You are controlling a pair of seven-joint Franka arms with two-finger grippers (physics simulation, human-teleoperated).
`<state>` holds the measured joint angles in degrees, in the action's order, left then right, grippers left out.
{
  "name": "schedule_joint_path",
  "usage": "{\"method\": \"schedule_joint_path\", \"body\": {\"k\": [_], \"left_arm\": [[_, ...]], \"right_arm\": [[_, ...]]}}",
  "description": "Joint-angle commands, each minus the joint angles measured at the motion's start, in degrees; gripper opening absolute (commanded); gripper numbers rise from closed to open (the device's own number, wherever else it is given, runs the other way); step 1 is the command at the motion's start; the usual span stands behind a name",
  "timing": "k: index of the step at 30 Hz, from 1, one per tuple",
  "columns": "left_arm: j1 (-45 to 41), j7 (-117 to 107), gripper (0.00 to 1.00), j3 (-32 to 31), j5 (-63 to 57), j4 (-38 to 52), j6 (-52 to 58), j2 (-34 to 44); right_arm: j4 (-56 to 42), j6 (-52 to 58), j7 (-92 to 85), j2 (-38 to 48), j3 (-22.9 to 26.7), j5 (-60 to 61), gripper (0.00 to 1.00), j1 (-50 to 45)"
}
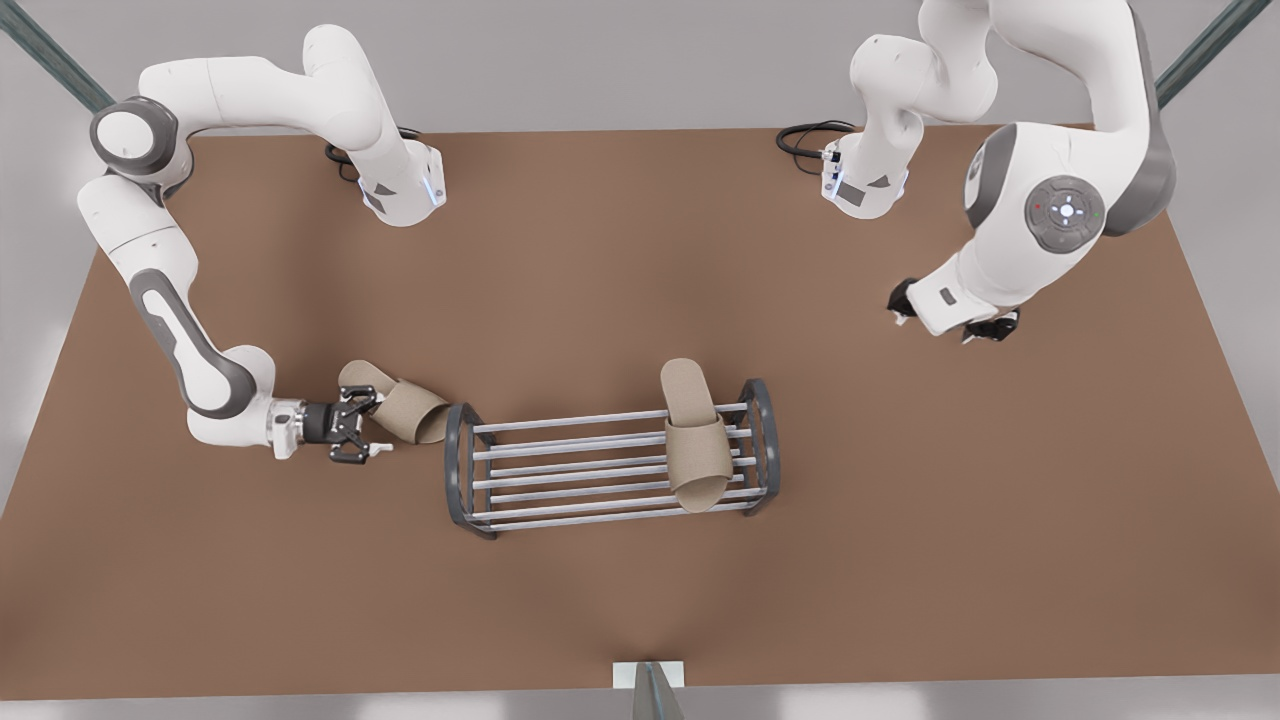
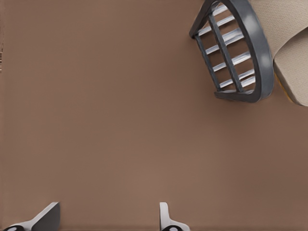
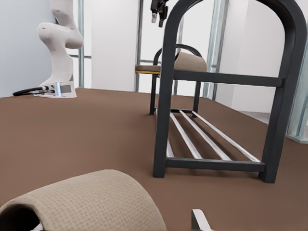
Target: Place the right shoe on the shoe rack with the right arm, and place the left shoe on the shoe rack with the left arm
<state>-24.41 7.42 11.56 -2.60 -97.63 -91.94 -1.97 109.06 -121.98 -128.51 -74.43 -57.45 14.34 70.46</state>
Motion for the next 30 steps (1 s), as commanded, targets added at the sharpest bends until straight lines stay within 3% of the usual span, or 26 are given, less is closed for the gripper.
{"method": "schedule_joint_path", "body": {"k": [1,4,10,22,27,30], "left_arm": [[-0.03,0.93,1.00,0.13,-0.03,-0.02,0.01,0.04],[-0.03,0.93,1.00,0.13,-0.03,-0.20,0.01,0.04],[-0.03,0.93,1.00,0.13,-0.03,-0.20,-0.17,0.04],[0.32,1.02,1.00,0.13,-0.03,-0.20,-0.43,-0.31],[0.32,1.02,1.00,0.13,-0.12,-0.20,-0.52,-0.31],[0.32,1.02,1.00,0.13,-0.12,-0.20,-0.60,-0.31]], "right_arm": [[0.01,-0.63,1.95,0.25,-0.03,0.24,0.77,-0.06],[-0.08,-0.63,1.95,0.43,-0.03,0.24,0.64,-0.15],[-0.08,-0.63,3.18,0.51,-0.03,0.24,0.63,-0.15],[0.01,0.51,4.58,3.50,-0.38,3.58,0.21,-0.85],[0.01,1.92,5.82,5.26,-0.38,3.67,0.21,-0.94],[0.01,4.91,10.30,10.62,-1.70,3.94,0.21,-0.23]]}}
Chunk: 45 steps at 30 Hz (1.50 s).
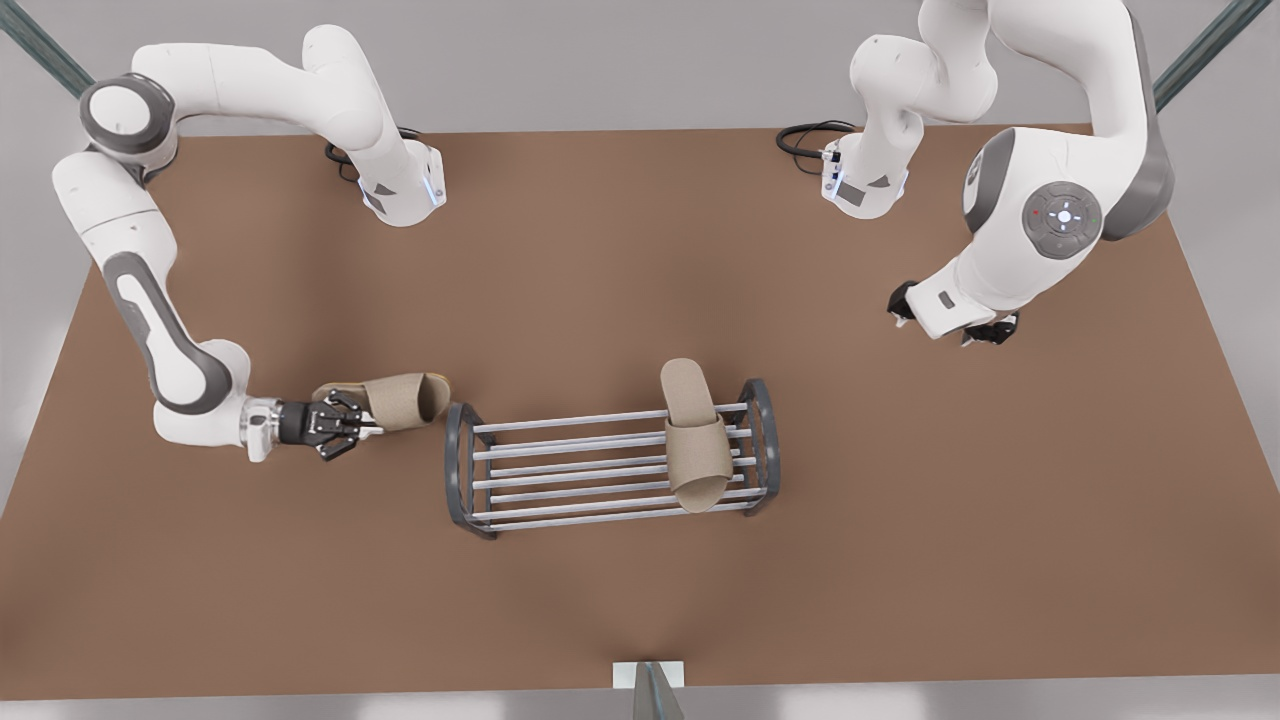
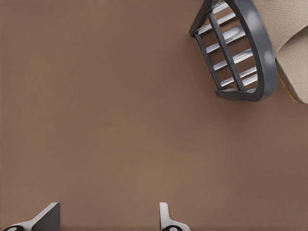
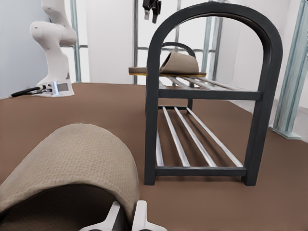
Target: Place the right shoe on the shoe rack with the right arm, and place the left shoe on the shoe rack with the left arm
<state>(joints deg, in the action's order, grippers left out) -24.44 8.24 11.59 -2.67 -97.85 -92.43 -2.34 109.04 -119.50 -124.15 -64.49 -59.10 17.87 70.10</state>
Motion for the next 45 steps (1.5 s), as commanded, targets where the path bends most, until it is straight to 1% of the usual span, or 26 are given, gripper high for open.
{"method": "schedule_joint_path", "body": {"k": [1,4,6,10,11,12,15,16,19,20,21,23,26,27,29,30,31,32,34,36,38,40,41,42,44,45], "left_arm": [[0.36,0.20,1.00,0.10,-0.05,0.03,-0.12,0.05],[0.36,0.20,1.00,0.10,-0.05,0.03,-0.12,0.05],[0.36,0.20,1.00,0.10,-0.05,0.03,-0.12,0.05],[0.36,0.20,1.00,0.10,-0.05,0.03,-0.12,0.05],[0.36,0.20,1.00,0.10,-0.05,0.03,-0.12,0.05],[0.36,0.20,1.00,0.01,-0.05,0.03,-0.12,0.05],[0.36,0.20,1.00,0.01,-0.05,0.03,-0.03,0.05],[0.36,0.20,1.00,0.01,-0.05,0.03,-0.03,0.05],[0.36,0.20,1.00,0.01,-0.05,0.03,-0.03,0.05],[0.36,0.20,1.00,0.01,-0.05,0.03,-0.03,0.05],[0.36,0.20,1.00,-0.07,-0.05,0.03,-0.03,0.05],[0.36,0.20,1.00,-0.08,-0.05,0.03,-0.03,0.05],[0.36,0.20,1.00,-0.08,-0.05,0.03,0.05,0.14],[0.36,0.20,1.00,-0.08,-0.05,0.03,0.06,0.14],[0.36,0.20,1.00,-0.08,-0.05,0.03,0.06,0.14],[0.36,0.20,1.00,-0.08,-0.05,0.03,0.06,0.14],[0.36,0.20,1.00,-0.08,-0.05,0.03,0.06,0.14],[0.36,0.20,1.00,-0.08,-0.05,0.03,0.06,0.14],[0.36,0.20,1.00,-0.08,-0.05,0.03,0.06,0.14],[0.36,0.20,1.00,-0.08,-0.05,0.03,0.06,0.14],[0.36,0.20,1.00,-0.08,-0.05,0.03,0.23,0.14],[0.36,0.20,1.00,-0.08,-0.05,0.03,0.23,0.14],[0.36,0.20,1.00,-0.08,-0.05,0.03,0.23,0.14],[0.36,0.20,1.00,-0.08,-0.05,0.03,0.23,0.14],[0.36,0.20,1.00,-0.08,-0.05,0.03,0.23,0.14],[0.36,0.11,1.00,-0.08,-0.05,0.03,0.23,0.14]], "right_arm": [[-0.06,3.65,8.13,2.78,-0.76,0.41,0.21,0.21],[0.20,8.05,11.12,10.08,-1.72,3.58,0.21,0.57],[-0.15,11.04,15.78,13.07,-4.27,3.93,0.21,2.23],[-0.85,17.98,29.66,14.56,-15.51,3.49,0.21,10.84],[-0.85,18.95,31.95,14.65,-17.63,3.40,0.21,12.78],[-1.03,19.57,34.06,15.00,-19.47,3.49,0.21,14.01],[-3.66,19.57,41.53,17.90,-23.08,4.72,0.21,13.05],[-5.15,19.48,44.17,19.92,-23.08,5.95,0.21,11.03],[-5.51,17.11,50.32,30.99,-23.08,15.70,0.21,7.25],[-6.56,16.93,52.69,37.14,-23.17,20.44,0.21,5.23],[-6.56,13.69,54.89,42.85,-23.17,24.75,0.21,3.91],[-6.47,4.11,59.29,44.54,-23.08,25.20,0.21,-1.98],[-5.69,-5.65,63.51,44.54,-22.03,24.32,0.21,-7.43],[-5.07,-9.34,63.94,44.54,-18.87,24.23,0.21,-11.47],[-5.68,-16.10,70.96,44.54,-6.84,23.88,0.21,-24.37],[-5.68,-20.94,75.27,44.54,-2.43,22.83,0.21,-30.19],[-5.60,-24.02,77.65,44.54,-1.99,22.74,0.21,-31.34],[-5.77,-24.91,82.31,44.54,-1.29,20.02,0.21,-33.53],[-9.63,-26.05,93.47,44.54,7.68,14.39,0.21,-43.38],[-12.45,-25.52,100.33,44.54,8.30,10.09,0.21,-43.64],[-13.24,-25.52,110.88,44.71,8.64,2.97,0.21,-44.79],[-13.33,-25.61,117.29,45.59,9.79,-1.60,0.21,-45.93],[-14.47,-25.61,123.26,45.68,13.30,-6.52,0.21,-50.14],[-15.79,-25.87,127.75,45.68,19.88,-10.13,0.21,-56.73],[-18.87,-25.87,129.69,45.59,35.00,-10.40,0.21,-70.18],[-19.92,-25.87,130.83,45.59,40.28,-10.40,0.21,-74.66]]}}
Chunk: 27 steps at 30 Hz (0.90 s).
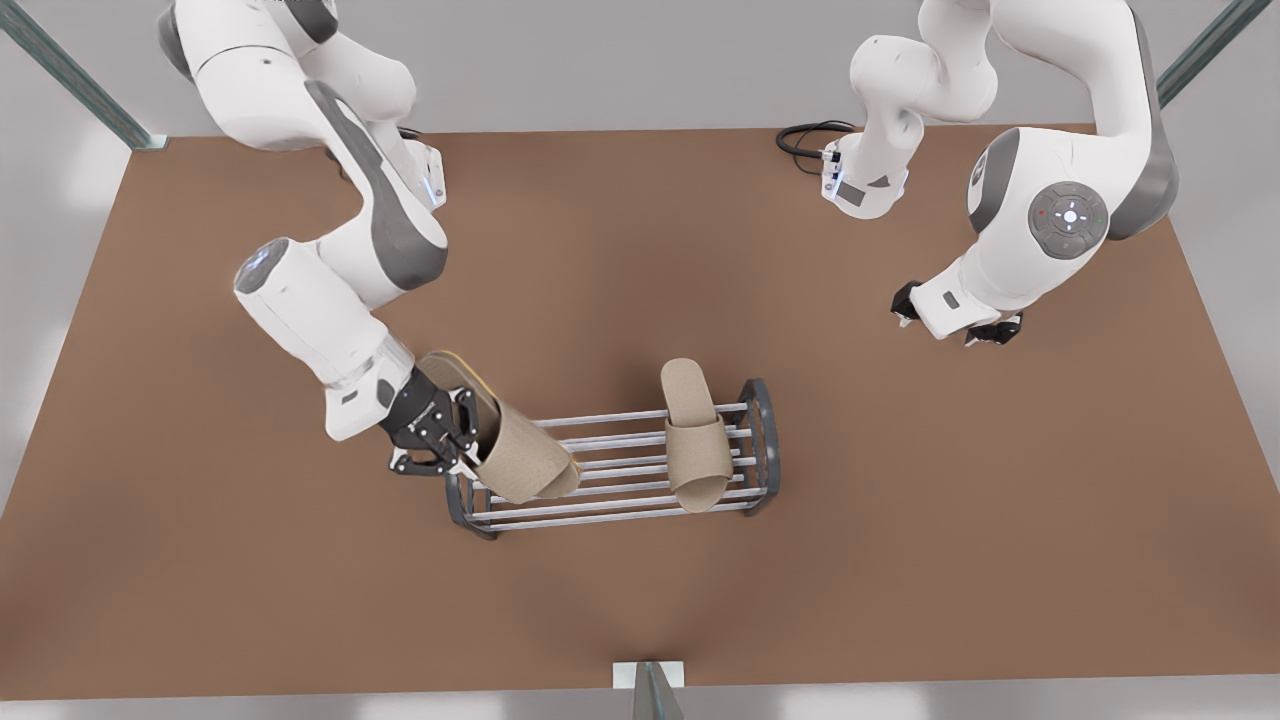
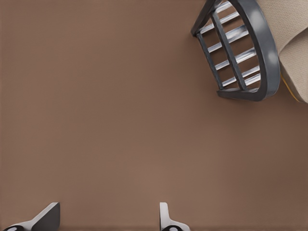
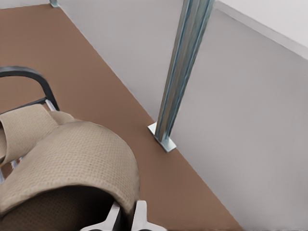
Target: Place the right shoe on the shoe rack with the right arm, and place the left shoe on the shoe rack with the left arm
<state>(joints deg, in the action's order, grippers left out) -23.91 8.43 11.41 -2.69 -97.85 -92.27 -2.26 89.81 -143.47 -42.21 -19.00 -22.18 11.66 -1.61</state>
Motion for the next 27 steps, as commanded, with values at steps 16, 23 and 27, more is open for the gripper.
{"method": "schedule_joint_path", "body": {"k": [16,23,27], "left_arm": [[0.27,-0.17,1.00,0.10,0.05,0.03,-0.19,-0.90],[0.27,-0.08,1.00,0.10,-0.03,0.03,-0.37,-2.05],[0.36,-0.17,1.00,0.10,0.05,0.03,-0.37,-2.05]], "right_arm": [[-5.09,-2.25,67.61,-5.88,43.01,-5.69,0.21,-45.24],[3.79,-3.65,75.69,-5.44,42.75,-22.12,0.21,-47.26],[3.96,-4.09,77.80,-5.61,42.75,-24.41,0.21,-47.70]]}}
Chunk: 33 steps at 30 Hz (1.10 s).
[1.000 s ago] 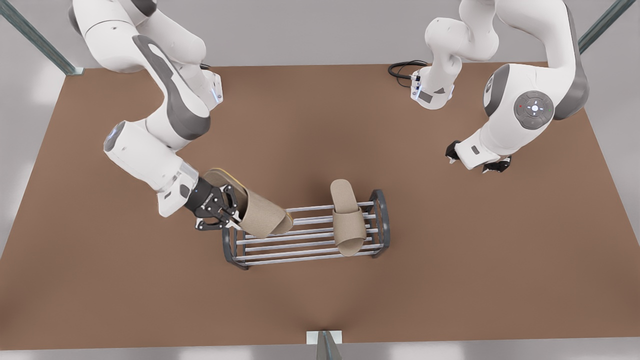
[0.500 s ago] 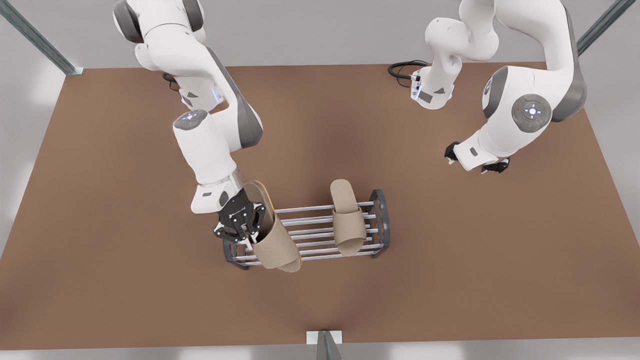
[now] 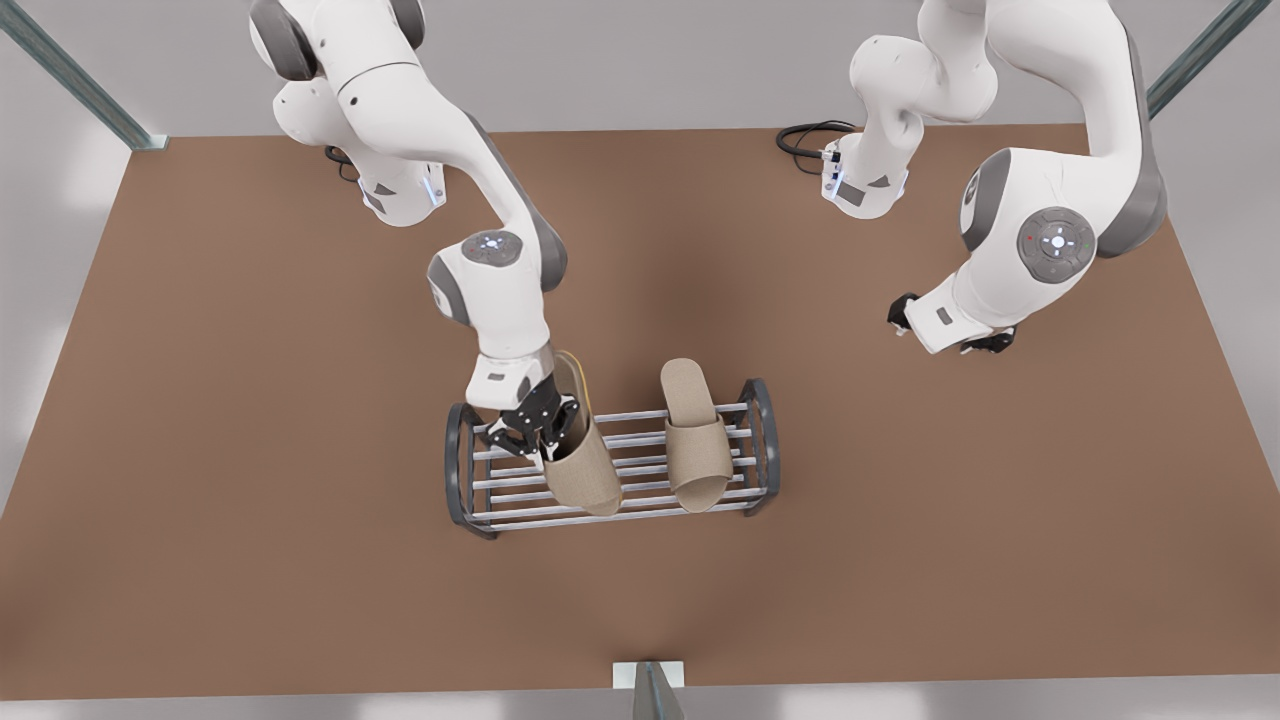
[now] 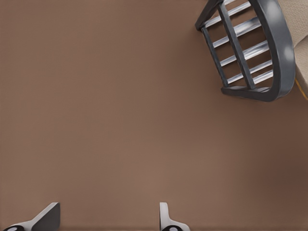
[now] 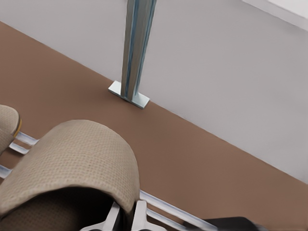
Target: Place the right shoe on the shoe rack with the right arm, and place the left shoe on the shoe rack with the left arm
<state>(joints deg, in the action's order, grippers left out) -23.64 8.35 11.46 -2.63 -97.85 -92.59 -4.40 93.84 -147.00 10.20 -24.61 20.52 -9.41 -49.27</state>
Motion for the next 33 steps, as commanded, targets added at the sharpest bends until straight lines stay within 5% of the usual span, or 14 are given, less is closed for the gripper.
{"method": "schedule_joint_path", "body": {"k": [1,12,15,16,17,18,22,25,27,29,31,33], "left_arm": [[0.08,-0.09,1.00,0.05,-0.01,0.03,-0.04,0.09],[0.08,-0.09,1.00,0.05,-0.01,0.03,-0.04,-0.35],[0.43,-0.09,1.00,0.05,-0.01,0.03,-0.04,-0.35],[0.52,-0.09,1.00,0.05,-0.01,0.11,-0.04,-0.44],[0.52,-0.09,1.00,0.05,-0.01,0.11,-0.04,-0.61],[0.96,0.00,1.00,0.05,-0.10,0.11,0.31,-0.53],[0.96,-0.17,1.00,-0.56,-0.10,0.11,0.40,-0.53],[0.96,-0.44,1.00,-1.09,-0.10,0.20,0.48,-0.44],[0.96,-0.44,1.00,-1.18,-0.10,0.29,0.48,-0.35],[0.96,-0.44,1.00,-1.18,-0.10,0.29,0.22,-0.35],[0.96,-0.53,1.00,-1.18,-0.01,0.46,0.13,-0.44],[1.31,-0.53,1.00,-1.18,-0.01,0.47,0.13,-0.44]], "right_arm": [[0.12,-0.57,25.75,0.00,-0.04,-4.74,0.21,-0.04],[5.39,-4.26,33.22,0.00,-0.04,-13.97,0.21,-1.53],[6.27,-4.26,34.45,0.08,-0.04,-13.97,0.36,-1.97],[6.79,-4.26,34.45,0.17,-0.04,-13.97,0.59,-2.41],[7.23,-4.34,34.89,0.17,-0.04,-13.97,0.92,-2.50],[7.32,-4.26,35.86,0.26,-0.04,-13.97,1.00,-2.76],[6.80,-3.73,35.68,3.06,-0.13,-13.36,1.00,-2.76],[-13.41,28.16,33.14,5.18,-0.92,0.34,1.00,-2.06],[-19.22,47.93,24.55,8.34,-0.57,14.57,1.00,9.43],[-16.59,54.98,-8.43,11.60,-1.27,16.97,1.00,32.11],[-16.32,58.24,-9.58,12.13,-1.36,14.07,1.00,37.05],[-15.71,55.51,-8.71,12.21,-21.83,7.66,1.00,52.78]]}}
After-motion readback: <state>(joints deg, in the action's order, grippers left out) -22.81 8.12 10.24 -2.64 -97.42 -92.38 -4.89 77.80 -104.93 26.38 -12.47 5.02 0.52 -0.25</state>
